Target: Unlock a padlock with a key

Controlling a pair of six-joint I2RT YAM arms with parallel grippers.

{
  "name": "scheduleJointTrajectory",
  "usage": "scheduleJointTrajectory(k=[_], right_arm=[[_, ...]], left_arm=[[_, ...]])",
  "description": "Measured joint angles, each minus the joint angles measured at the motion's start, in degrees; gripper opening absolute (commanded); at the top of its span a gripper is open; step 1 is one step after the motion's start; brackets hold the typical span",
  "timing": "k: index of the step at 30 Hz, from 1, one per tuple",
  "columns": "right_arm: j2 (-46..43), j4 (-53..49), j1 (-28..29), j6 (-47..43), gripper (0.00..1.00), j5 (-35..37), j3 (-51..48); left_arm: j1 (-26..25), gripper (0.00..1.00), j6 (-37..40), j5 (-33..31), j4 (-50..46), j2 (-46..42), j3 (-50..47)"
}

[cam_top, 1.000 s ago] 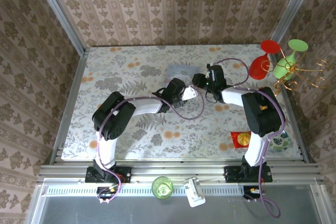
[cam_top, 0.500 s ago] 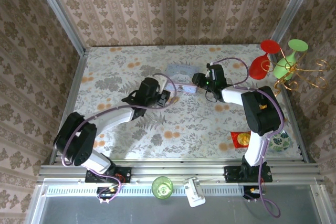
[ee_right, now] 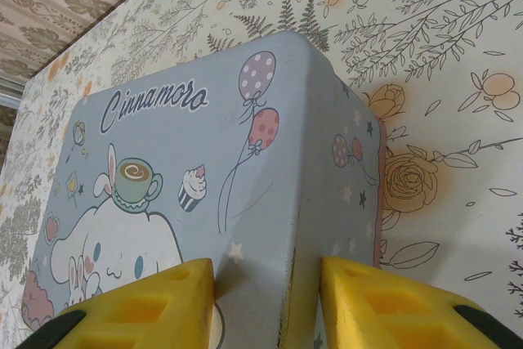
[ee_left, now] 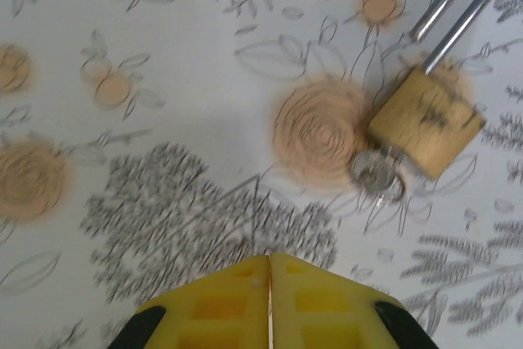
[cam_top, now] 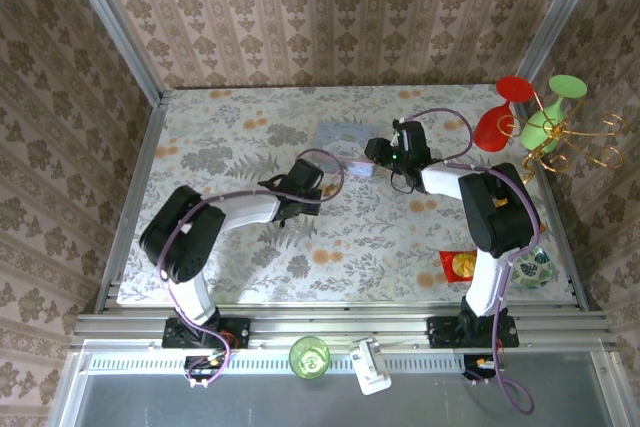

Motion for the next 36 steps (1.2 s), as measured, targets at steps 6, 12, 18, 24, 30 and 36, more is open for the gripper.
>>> scheduleJointTrajectory(k=[6,12,18,24,30,36], right_arm=[[0.0,-0.98,0.0,-0.26,0.38,0.0,0.46],[0.0,-1.27,0.0,-0.44,0.37,-0.02,0.61],[0.0,-1.27,0.0,-0.44,0.37,-0.02,0.61],[0.0,-1.18,-0.15,-0.46,0.37,-0.02,0.61],[0.0,-0.9,-0.59,-0.5,0.36,0.17,0.55],[0.04,-0.81,-1.16,-1.14,0.36,0.26,0.55]], left_arm=[[-0.35,0.08,-0.02,1.03,1.38,4.17,2.71],[-2.1,0.07,-0.26,0.9,1.42,6.27,5.07],[-2.1,0.07,-1.77,0.66,2.71,7.04,5.51],[-2.08,0.07,-1.75,-0.37,2.43,9.07,8.13],[-2.29,0.07,-1.25,-2.27,1.88,12.59,13.09],[-1.95,0.06,-0.17,-3.98,3.98,14.34,14.64]])
